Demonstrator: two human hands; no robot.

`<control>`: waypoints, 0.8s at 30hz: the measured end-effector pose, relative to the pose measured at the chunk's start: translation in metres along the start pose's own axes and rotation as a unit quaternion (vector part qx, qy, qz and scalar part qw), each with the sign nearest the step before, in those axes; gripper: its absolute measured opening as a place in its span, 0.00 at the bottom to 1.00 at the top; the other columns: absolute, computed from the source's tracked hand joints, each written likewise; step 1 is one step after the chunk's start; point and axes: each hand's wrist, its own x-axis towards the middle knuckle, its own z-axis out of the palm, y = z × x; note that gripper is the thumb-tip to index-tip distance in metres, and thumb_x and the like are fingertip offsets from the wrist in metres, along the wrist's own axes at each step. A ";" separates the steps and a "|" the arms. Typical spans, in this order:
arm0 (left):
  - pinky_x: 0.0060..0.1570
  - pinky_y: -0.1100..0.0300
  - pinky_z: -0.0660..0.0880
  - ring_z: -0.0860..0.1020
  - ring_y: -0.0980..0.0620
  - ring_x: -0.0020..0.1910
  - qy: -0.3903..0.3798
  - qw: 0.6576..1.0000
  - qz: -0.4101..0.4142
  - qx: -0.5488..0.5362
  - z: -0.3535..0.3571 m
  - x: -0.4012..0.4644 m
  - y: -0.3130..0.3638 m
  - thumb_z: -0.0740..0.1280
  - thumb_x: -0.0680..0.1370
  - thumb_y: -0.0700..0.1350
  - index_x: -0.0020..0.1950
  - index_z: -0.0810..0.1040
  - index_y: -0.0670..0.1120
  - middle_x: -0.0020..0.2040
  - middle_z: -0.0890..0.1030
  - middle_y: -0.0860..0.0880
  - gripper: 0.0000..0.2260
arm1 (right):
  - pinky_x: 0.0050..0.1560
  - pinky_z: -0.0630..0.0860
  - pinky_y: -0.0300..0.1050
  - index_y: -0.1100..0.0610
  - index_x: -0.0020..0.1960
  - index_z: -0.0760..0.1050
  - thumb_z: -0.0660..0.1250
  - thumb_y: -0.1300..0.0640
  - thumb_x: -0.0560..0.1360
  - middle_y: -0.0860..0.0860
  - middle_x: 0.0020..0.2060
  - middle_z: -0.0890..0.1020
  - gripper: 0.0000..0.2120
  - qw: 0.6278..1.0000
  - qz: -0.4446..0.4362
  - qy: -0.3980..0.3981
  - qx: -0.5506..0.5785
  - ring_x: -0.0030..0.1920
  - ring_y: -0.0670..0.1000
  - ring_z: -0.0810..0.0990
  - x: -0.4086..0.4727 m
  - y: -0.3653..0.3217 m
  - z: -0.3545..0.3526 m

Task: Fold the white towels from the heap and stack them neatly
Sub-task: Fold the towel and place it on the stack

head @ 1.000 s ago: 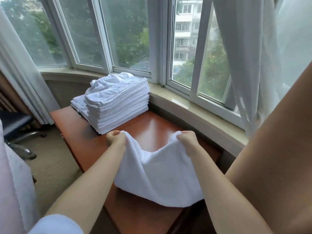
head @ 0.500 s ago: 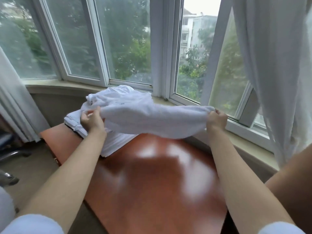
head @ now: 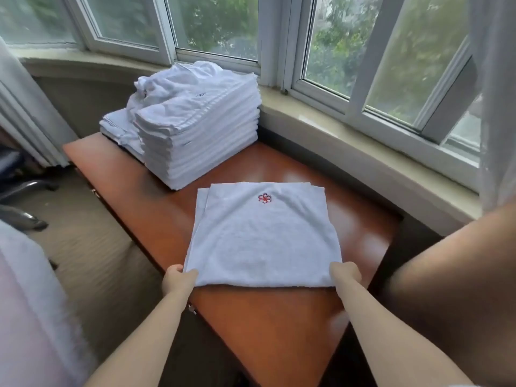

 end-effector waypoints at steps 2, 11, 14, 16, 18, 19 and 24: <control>0.42 0.54 0.72 0.74 0.46 0.41 0.005 0.999 0.041 -0.008 -0.003 -0.001 0.004 0.69 0.73 0.42 0.39 0.75 0.47 0.38 0.76 0.50 0.04 | 0.63 0.70 0.54 0.64 0.60 0.76 0.60 0.61 0.76 0.61 0.56 0.79 0.15 1.000 -0.017 0.022 -0.003 0.57 0.64 0.76 -0.005 -0.002 -0.005; 0.42 0.52 0.75 0.76 0.36 0.54 0.000 0.997 -0.049 0.059 -0.004 -0.024 0.005 0.60 0.75 0.40 0.64 0.73 0.38 0.59 0.78 0.39 0.18 | 0.68 0.67 0.57 0.65 0.64 0.72 0.59 0.61 0.75 0.60 0.57 0.78 0.19 0.994 0.001 -0.005 -0.107 0.59 0.62 0.76 -0.023 0.006 -0.010; 0.67 0.42 0.64 0.74 0.38 0.60 -0.017 0.993 -0.026 0.118 0.003 -0.024 0.021 0.60 0.76 0.47 0.68 0.70 0.42 0.63 0.77 0.42 0.21 | 0.69 0.63 0.56 0.60 0.65 0.72 0.58 0.58 0.75 0.57 0.60 0.77 0.19 0.988 -0.012 0.000 -0.151 0.64 0.60 0.72 -0.027 0.004 -0.002; 0.70 0.41 0.57 0.74 0.39 0.61 -0.031 0.988 -0.012 0.152 0.008 -0.019 0.033 0.60 0.77 0.50 0.67 0.70 0.43 0.61 0.77 0.43 0.21 | 0.68 0.60 0.54 0.57 0.64 0.72 0.58 0.57 0.76 0.56 0.61 0.77 0.17 0.985 -0.019 0.010 -0.171 0.66 0.58 0.69 -0.030 -0.001 0.005; 0.69 0.41 0.58 0.74 0.39 0.61 -0.045 0.985 -0.002 0.166 0.011 -0.014 0.043 0.61 0.78 0.50 0.69 0.68 0.42 0.60 0.77 0.43 0.21 | 0.68 0.58 0.53 0.57 0.63 0.73 0.58 0.57 0.75 0.55 0.60 0.77 0.17 0.983 -0.024 0.024 -0.178 0.65 0.57 0.69 -0.030 -0.006 0.011; 0.69 0.42 0.59 0.74 0.39 0.61 -0.049 0.983 0.002 0.175 0.013 -0.012 0.046 0.61 0.78 0.50 0.69 0.66 0.42 0.61 0.77 0.43 0.21 | 0.68 0.59 0.53 0.56 0.63 0.73 0.58 0.57 0.75 0.55 0.60 0.77 0.17 0.981 -0.025 0.031 -0.191 0.65 0.57 0.69 -0.029 -0.009 0.014; 0.65 0.45 0.60 0.75 0.40 0.59 -0.058 0.970 0.014 0.234 0.020 0.013 0.063 0.59 0.80 0.52 0.68 0.66 0.43 0.59 0.78 0.43 0.20 | 0.70 0.58 0.54 0.57 0.62 0.72 0.60 0.56 0.75 0.55 0.61 0.75 0.17 0.968 -0.032 0.086 -0.233 0.64 0.56 0.72 -0.021 -0.024 0.030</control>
